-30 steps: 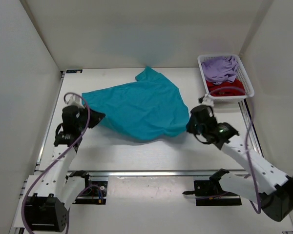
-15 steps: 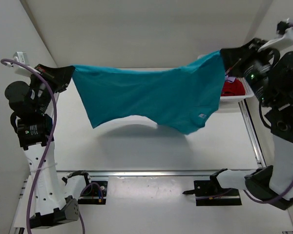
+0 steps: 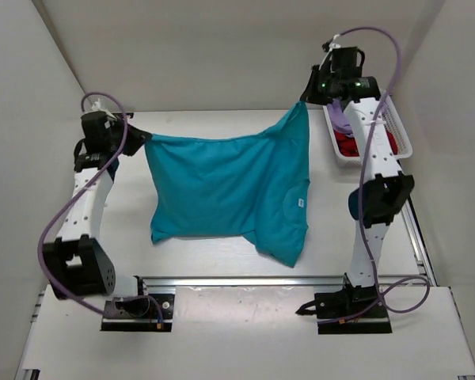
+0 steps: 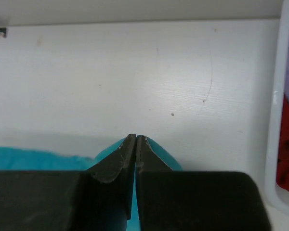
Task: Fold and stack the t-shirts
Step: Flatten out the tshirt
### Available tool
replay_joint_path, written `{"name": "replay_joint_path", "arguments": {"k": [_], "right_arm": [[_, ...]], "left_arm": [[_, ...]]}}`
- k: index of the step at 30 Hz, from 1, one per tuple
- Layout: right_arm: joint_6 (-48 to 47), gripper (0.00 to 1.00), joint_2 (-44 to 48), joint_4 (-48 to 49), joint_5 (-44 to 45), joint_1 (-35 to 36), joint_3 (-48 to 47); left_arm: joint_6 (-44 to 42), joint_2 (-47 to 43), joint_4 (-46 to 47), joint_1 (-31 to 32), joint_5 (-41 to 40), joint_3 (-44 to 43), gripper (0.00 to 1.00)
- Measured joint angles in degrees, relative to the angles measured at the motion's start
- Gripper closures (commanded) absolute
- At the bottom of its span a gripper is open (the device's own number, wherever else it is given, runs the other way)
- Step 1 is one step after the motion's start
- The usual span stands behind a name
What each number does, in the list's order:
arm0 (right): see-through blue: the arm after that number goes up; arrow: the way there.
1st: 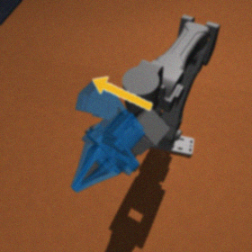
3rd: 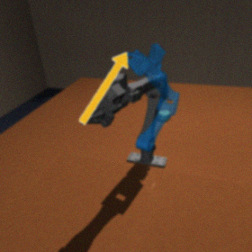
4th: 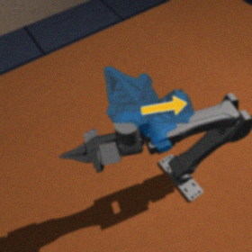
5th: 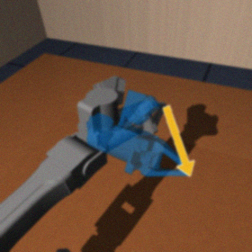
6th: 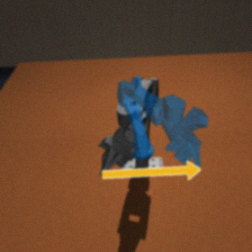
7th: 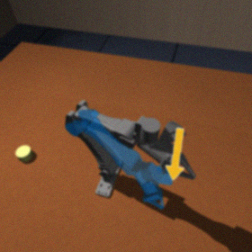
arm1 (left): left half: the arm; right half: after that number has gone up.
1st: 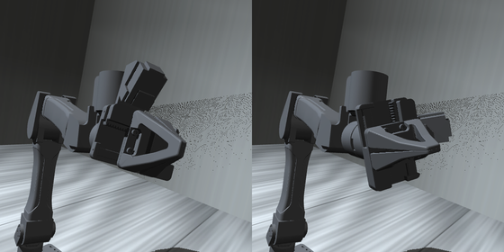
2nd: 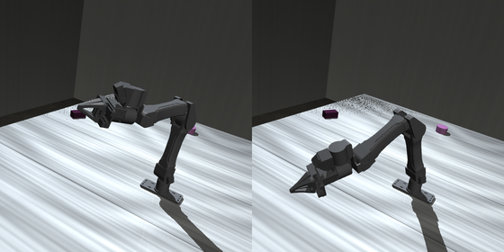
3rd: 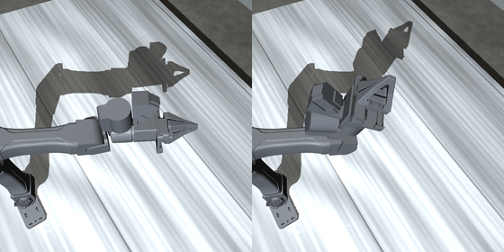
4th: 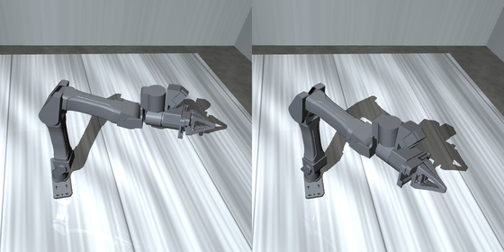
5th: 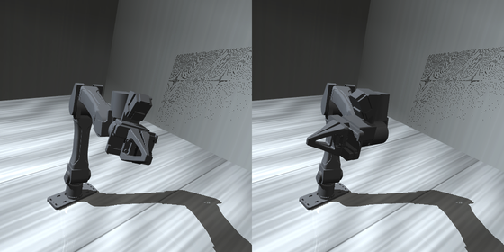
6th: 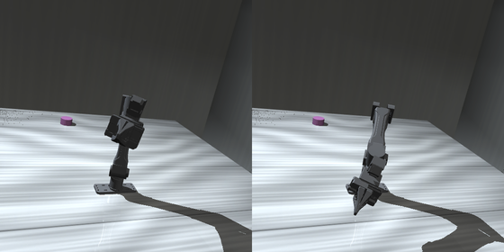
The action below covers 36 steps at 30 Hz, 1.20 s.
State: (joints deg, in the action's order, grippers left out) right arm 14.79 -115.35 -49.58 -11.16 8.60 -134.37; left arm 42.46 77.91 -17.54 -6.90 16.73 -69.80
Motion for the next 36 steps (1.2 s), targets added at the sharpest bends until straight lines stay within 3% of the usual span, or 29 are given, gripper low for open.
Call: {"name": "replay_joint_path", "arguments": {"k": [3,7,13,18,22,24,25,26,30,32,36], "right_arm": [[0.90,1.00,-6.88,0.04,-2.67,-1.84,-2.40],[4.90,0.99,-7.04,5.97,-5.88,-4.85,-4.61],[12.07,1.00,3.37,21.92,-10.08,-10.23,-6.05],[12.20,1.00,12.48,25.59,-11.65,-10.71,-5.57],[10.19,0.99,19.69,25.81,-9.90,-9.25,6.69],[8.94,1.00,25.49,28.04,-6.91,-7.91,21.70],[8.52,1.00,29.18,29.66,-4.87,-7.17,33.68],[8.41,1.00,30.27,29.00,-4.20,-6.84,37.97],[9.75,1.00,39.06,32.39,0.63,-5.14,71.06],[11.26,1.00,43.69,32.52,2.05,-4.24,84.39],[14.34,1.00,54.18,31.47,2.84,-3.54,103.38]], "left_arm": [[0.15,6.36,-1.40,1.22,-0.59,-4.33,1.00],[0.72,13.51,-2.25,0.98,-0.61,-18.80,1.00],[2.64,14.23,-0.44,-3.76,1.36,-36.35,1.00],[2.99,12.02,2.01,-4.66,1.77,-37.11,1.00],[1.95,8.17,2.73,-4.20,-0.37,-28.11,1.00],[0.42,4.44,3.23,-2.97,-3.30,-20.00,1.00],[-0.55,1.95,3.72,-2.21,-5.68,-14.97,1.00],[-1.20,-0.13,3.04,-1.55,-7.30,-11.23,1.00],[-3.48,-15.26,6.25,3.41,-14.69,13.90,1.00],[-3.43,-23.15,7.34,4.61,-15.91,26.91,1.00],[-2.40,-29.68,5.53,2.43,-15.32,42.75,1.00]]}}
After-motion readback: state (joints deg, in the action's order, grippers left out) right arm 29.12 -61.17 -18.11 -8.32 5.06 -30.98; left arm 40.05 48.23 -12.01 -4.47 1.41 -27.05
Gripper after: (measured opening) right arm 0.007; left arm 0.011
